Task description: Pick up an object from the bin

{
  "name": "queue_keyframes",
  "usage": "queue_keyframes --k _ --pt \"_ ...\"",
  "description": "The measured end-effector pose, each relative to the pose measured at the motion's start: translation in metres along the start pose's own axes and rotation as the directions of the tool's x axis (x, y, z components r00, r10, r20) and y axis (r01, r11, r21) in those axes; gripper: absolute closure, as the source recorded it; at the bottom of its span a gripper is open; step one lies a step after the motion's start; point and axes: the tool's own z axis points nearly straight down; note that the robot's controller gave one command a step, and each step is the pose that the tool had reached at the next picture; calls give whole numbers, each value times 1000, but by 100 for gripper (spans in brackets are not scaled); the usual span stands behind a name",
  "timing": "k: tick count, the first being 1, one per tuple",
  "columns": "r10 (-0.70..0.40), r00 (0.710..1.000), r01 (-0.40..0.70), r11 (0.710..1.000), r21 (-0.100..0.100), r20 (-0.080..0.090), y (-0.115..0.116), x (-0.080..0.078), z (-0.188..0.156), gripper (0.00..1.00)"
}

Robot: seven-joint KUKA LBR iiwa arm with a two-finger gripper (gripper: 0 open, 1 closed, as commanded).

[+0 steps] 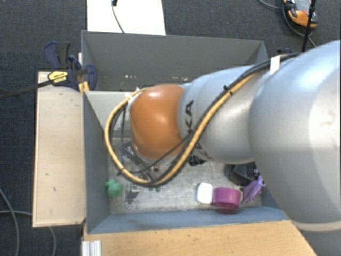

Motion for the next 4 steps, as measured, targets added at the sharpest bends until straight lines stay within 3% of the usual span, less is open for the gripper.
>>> queue_keyframes --k 1,2,3,4 --pt "-29 1000 29 1000 -2 6 5 -13 37 0" --pt "20 1000 -20 1000 2 -2 14 12 66 100" --pt "23 1000 -23 1000 2 -2 14 12 66 100" --pt "-29 1000 29 1000 0 2 -11 13 -110 100"
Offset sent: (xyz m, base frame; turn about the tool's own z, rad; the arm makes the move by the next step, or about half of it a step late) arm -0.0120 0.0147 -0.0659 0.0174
